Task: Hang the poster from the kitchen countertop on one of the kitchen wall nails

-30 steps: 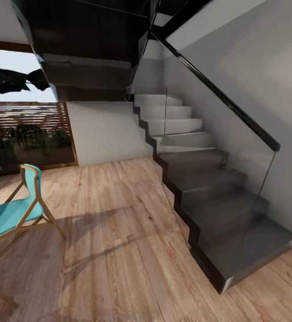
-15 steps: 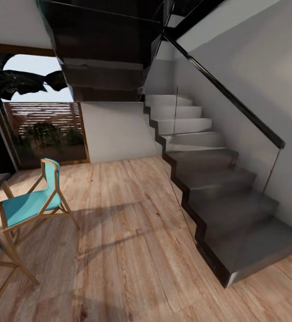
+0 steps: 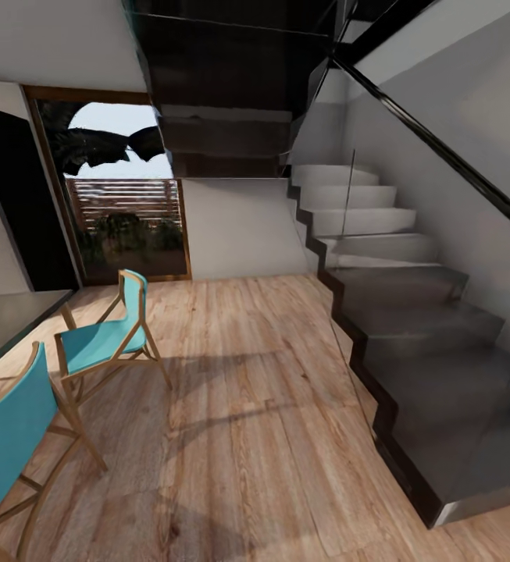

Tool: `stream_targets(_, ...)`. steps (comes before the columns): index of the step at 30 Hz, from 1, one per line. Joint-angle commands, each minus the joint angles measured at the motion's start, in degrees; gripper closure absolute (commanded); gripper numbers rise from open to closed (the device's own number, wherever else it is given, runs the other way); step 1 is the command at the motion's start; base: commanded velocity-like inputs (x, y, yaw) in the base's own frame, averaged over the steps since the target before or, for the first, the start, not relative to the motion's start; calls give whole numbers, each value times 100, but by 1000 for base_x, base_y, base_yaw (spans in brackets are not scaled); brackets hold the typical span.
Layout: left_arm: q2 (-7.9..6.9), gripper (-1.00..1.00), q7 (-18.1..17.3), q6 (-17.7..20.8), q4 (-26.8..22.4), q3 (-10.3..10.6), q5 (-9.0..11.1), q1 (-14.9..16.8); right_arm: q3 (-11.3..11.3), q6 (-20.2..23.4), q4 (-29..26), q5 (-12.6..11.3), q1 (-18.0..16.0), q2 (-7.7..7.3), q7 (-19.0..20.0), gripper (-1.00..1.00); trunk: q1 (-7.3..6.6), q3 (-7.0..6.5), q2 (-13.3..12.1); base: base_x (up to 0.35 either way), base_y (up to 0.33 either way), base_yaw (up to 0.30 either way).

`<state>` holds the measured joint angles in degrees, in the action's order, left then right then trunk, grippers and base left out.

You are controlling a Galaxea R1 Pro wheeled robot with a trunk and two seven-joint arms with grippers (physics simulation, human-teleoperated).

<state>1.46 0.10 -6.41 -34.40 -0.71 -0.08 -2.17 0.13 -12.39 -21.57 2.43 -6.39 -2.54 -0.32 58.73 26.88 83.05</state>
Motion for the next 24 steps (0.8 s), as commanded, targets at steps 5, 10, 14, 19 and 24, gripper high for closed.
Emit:
stream_targets(5,3,-100,3,-9,-7,-8,-1,0,3,-18,4,21,-3,-1,-3,-100,0,5,2,0,0,295)
stream_targets(10,4,-100,7,-9,-6,-8,-1,-1,8,-12,4,38,-3,-3,7,-100,0,5,2,-92,-97,166)
stream_targets(14,4,-100,8,-9,-6,-8,-1,-1,12,-25,4,55,-3,-1,6,-100,0,5,2,-86,-90,203)
stream_targets(19,1,-100,8,-9,-6,-13,-1,-2,19,-27,4,64,-3,-1,6,-100,0,5,2,-11,-11,283)
stream_targets(24,-3,-100,15,-9,-6,-16,-1,-2,21,-27,4,65,-3,-1,5,-100,0,5,2,-17,60,292)
